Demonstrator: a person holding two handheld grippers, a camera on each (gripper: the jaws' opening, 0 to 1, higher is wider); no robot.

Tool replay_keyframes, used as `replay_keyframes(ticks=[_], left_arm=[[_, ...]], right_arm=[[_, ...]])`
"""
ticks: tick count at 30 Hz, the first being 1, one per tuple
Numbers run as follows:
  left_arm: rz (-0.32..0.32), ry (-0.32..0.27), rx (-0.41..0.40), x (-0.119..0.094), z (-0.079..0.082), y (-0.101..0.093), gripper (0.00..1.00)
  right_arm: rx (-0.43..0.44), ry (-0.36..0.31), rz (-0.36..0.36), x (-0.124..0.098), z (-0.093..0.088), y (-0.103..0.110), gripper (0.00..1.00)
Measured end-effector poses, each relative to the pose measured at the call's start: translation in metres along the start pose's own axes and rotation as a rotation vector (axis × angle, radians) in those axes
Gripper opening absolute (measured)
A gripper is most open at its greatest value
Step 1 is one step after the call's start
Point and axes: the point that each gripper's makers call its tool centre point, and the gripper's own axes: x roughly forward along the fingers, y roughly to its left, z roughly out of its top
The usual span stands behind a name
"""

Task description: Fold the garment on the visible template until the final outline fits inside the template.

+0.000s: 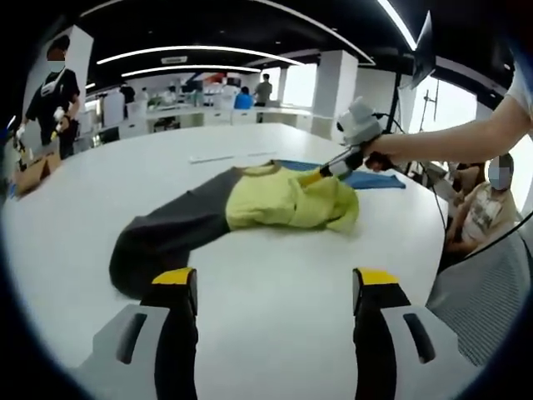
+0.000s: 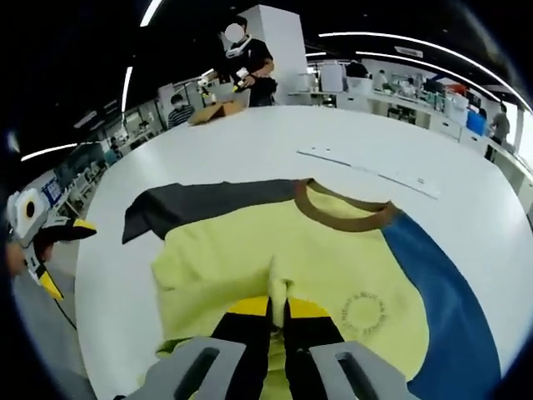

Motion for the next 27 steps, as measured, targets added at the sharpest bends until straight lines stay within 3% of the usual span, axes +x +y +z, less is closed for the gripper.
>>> replay_keyframes(ticks=[4,9,19,27], left_arm=[[-0.002,0.001,-0.003,0.002,0.001,0.0,0.7],[-0.004,-0.003,-0.017,0.005,0.004,0.0,0.68],[-0.043,-0.033,-0.023,0.018,0.017,-0.012,0.6],[-0.071,-0.055,0.0,0.032,0.035,-0.025,0.57]], right_arm=[[0.033,0.012,0.0,0.002,-0.005,0.0,0.01],[0.105,-0.018,0.002,-0.005,0.001,0.0,0.05],[0.122,-0.117,0.005,-0.033,0.025,0.005,0.34],[0.132,-0.153,0.023,-0.062,0.025,0.016,0.42]])
